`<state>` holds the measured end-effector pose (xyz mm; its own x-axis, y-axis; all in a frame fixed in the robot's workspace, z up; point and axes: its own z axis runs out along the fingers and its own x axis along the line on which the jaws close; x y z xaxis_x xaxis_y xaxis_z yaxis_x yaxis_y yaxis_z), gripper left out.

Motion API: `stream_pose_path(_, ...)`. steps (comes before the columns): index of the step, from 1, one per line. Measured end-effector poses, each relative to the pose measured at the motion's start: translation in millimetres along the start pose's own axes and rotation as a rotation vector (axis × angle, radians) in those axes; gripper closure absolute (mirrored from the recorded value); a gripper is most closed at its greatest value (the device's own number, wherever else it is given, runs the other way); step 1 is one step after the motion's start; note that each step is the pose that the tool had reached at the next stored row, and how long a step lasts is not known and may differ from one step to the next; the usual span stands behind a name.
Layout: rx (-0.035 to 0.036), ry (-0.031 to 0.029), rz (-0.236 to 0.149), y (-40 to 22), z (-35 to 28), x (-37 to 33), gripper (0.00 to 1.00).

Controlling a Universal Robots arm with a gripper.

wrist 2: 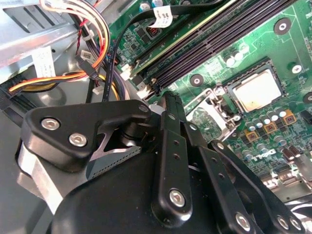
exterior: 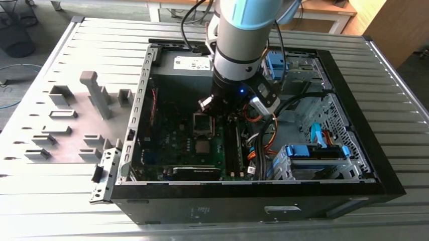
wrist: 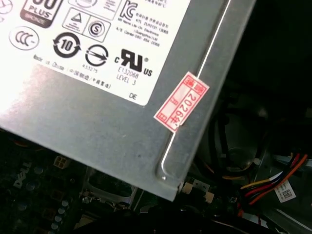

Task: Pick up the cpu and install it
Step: 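Close the cpu cover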

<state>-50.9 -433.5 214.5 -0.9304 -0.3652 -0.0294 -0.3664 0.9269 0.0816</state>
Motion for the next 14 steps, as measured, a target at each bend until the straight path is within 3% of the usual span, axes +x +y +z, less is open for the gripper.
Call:
stream_pose_path(10, -0.0007, 0.0001, -0.002, 3.3, 3.0, 2.3, 0.89)
stream_pose_path(14, -0.0019, 0.0029, -0.037, 3.4, 3.4, 2.4, 0.89)
